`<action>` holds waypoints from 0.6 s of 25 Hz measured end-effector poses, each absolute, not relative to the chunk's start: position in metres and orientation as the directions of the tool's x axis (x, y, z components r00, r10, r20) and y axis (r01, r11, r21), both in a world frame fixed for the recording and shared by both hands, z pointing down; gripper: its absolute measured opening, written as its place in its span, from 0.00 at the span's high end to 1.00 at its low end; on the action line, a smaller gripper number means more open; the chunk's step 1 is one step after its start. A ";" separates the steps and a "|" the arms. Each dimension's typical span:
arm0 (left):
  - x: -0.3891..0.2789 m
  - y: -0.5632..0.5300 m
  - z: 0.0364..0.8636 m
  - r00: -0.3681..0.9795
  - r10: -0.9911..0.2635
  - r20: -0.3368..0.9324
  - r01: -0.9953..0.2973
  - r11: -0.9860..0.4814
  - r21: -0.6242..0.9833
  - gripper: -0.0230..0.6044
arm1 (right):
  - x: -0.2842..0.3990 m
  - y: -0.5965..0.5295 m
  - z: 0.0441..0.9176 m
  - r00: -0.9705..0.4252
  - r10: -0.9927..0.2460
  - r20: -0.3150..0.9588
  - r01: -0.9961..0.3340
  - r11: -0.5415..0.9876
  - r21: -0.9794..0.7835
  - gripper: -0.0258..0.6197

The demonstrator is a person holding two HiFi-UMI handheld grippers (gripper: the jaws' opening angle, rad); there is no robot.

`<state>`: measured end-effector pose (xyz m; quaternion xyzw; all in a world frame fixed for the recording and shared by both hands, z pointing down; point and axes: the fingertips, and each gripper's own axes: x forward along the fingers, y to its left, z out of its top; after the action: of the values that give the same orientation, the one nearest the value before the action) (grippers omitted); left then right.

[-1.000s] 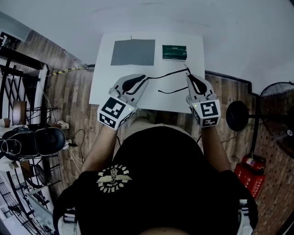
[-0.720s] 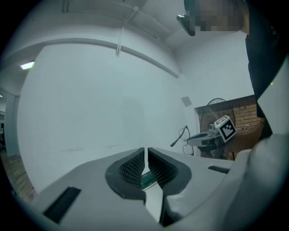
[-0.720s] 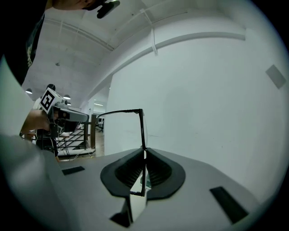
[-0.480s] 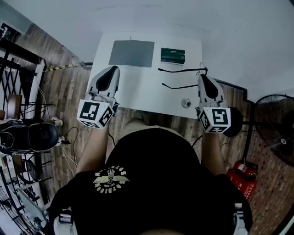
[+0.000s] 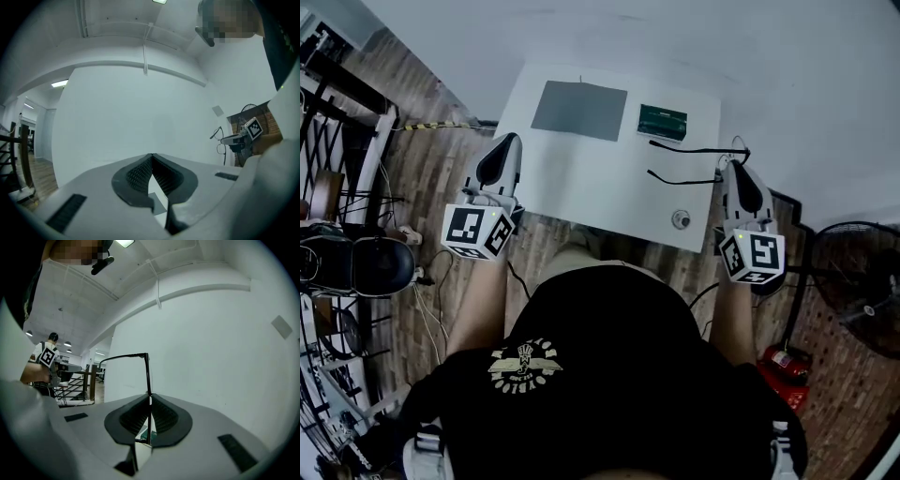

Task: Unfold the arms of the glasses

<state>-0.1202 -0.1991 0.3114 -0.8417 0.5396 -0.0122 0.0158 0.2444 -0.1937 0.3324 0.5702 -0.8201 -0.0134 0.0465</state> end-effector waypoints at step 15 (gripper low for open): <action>-0.118 -0.211 0.319 0.493 -0.867 0.065 -0.867 -0.496 -0.041 0.95 | 0.216 -0.195 0.338 -0.329 -0.940 0.090 -0.939 0.336 0.069 0.94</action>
<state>-0.1182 -0.2114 0.3190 -0.8641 0.5018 -0.0386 0.0013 0.2163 -0.1946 0.3383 0.5762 -0.8153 -0.0024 0.0566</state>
